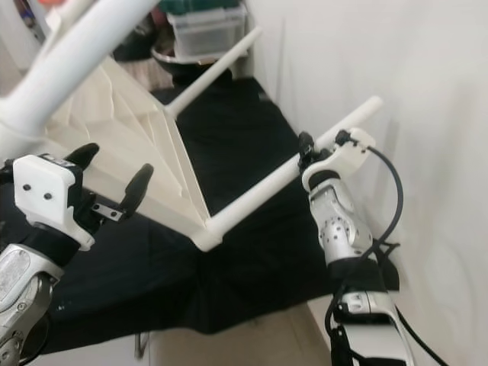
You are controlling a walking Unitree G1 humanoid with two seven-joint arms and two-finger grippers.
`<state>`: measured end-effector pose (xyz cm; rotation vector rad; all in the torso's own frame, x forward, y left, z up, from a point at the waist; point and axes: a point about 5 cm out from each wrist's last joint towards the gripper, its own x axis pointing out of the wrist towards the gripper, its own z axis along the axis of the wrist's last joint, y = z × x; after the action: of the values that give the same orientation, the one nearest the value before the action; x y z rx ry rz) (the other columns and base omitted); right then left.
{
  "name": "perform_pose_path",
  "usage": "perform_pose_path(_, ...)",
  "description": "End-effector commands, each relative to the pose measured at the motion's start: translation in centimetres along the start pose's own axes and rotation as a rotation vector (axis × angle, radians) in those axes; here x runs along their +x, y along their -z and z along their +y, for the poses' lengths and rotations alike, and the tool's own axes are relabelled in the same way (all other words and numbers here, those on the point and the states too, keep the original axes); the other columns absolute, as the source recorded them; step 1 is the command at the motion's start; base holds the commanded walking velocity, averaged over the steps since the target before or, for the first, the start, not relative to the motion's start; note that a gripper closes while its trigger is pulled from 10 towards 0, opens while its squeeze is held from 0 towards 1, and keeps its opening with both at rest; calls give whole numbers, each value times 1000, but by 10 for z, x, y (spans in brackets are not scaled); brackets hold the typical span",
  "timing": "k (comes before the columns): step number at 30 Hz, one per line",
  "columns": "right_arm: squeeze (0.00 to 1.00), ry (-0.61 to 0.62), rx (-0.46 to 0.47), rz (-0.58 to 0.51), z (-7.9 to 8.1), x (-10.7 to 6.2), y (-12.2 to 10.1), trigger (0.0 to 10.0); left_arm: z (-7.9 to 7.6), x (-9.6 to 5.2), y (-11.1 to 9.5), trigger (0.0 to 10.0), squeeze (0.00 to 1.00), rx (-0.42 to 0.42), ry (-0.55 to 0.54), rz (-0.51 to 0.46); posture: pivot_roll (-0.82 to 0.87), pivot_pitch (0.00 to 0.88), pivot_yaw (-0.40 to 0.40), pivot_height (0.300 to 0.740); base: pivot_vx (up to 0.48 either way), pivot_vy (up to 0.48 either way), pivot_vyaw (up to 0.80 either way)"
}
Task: Building children table
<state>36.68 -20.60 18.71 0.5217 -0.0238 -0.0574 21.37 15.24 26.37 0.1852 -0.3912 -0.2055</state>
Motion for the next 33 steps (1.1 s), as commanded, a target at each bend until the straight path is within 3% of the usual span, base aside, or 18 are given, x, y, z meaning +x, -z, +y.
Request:
perform_pose_path(1,0,249,-340,937,-75,-74,140,10000,2,-3,0,10000,0,2,0,3,89,380,-18,740,0,0,0)
perform_pose_path(33,0,249,-340,937,-75,-74,140,10000,2,-3,0,10000,0,2,0,3,89,380,-18,740,0,0,0)
